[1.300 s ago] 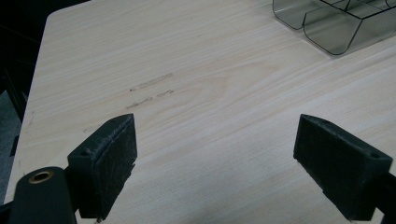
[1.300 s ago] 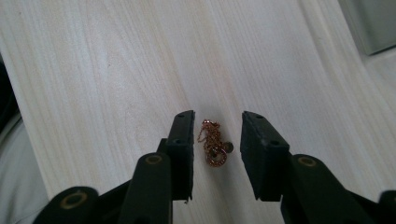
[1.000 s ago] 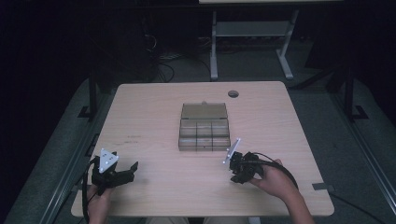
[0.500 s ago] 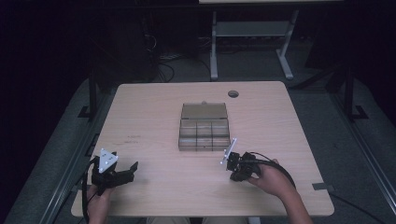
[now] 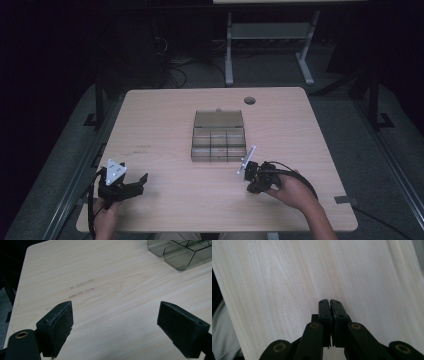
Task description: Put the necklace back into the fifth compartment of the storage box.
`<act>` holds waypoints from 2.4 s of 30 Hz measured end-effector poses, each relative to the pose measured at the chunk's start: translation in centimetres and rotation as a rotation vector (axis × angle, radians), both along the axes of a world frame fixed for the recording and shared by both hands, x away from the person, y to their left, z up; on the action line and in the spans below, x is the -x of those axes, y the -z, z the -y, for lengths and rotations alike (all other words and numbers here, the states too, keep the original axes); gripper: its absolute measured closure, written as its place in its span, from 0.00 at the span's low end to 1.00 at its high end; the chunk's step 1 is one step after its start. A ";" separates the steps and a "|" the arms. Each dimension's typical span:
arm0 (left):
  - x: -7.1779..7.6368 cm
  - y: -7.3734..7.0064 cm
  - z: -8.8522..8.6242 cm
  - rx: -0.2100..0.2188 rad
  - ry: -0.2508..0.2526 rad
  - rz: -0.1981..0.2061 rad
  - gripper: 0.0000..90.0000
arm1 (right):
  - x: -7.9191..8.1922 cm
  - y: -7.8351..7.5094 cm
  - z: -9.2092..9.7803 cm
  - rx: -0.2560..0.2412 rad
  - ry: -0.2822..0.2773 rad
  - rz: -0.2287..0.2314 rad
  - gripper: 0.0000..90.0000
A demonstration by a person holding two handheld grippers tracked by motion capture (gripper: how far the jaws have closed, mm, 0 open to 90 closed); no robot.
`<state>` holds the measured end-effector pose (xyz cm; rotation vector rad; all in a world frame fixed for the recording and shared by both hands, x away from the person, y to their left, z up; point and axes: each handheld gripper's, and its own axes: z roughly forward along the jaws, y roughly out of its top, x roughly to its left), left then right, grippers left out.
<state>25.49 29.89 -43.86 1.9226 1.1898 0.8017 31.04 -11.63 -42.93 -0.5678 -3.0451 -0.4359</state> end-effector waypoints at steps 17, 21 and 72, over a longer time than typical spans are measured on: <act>0.0 0.0 0.0 0.001 -0.002 -0.003 0.14 | 0.2 -3.7 0.5 -0.019 -0.007 0.058 0.97; 0.0 0.0 0.0 -0.001 0.002 -0.001 0.14 | 0.1 -4.5 0.4 -0.023 -0.009 0.076 0.97; 0.0 0.0 -0.5 0.018 -0.009 -0.004 0.14 | -4.8 -8.5 -3.5 -0.072 -0.018 0.053 0.97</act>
